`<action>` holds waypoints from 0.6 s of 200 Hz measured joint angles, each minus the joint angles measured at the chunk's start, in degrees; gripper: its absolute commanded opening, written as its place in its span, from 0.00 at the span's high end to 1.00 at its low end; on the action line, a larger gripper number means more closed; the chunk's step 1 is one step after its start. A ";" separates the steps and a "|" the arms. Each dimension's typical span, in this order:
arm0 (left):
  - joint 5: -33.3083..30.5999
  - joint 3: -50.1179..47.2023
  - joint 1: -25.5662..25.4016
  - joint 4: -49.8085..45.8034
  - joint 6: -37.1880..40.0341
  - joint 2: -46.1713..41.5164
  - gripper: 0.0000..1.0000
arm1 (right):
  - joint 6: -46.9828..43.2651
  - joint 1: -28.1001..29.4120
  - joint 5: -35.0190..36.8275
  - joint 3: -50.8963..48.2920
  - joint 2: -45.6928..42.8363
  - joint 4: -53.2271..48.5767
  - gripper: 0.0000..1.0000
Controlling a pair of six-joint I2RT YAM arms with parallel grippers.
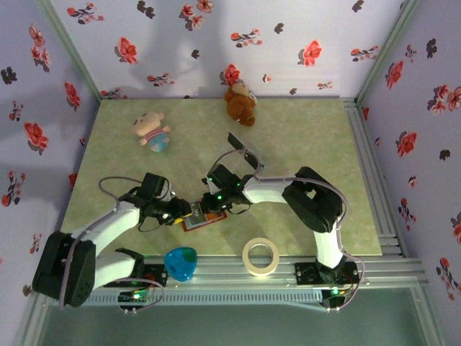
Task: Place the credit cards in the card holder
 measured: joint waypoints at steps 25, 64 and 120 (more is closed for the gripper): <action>0.04 0.02 0.00 0.11 0.17 1.29 0.61 | 0.00 -0.02 -0.59 0.02 0.22 0.44 0.88; 0.52 0.00 0.00 1.49 -0.31 0.90 0.50 | 0.02 -0.07 -1.01 0.04 0.37 0.70 0.89; -2.01 0.20 0.00 -1.11 0.20 -2.89 0.45 | 0.31 -0.07 -1.14 0.02 0.39 0.92 0.89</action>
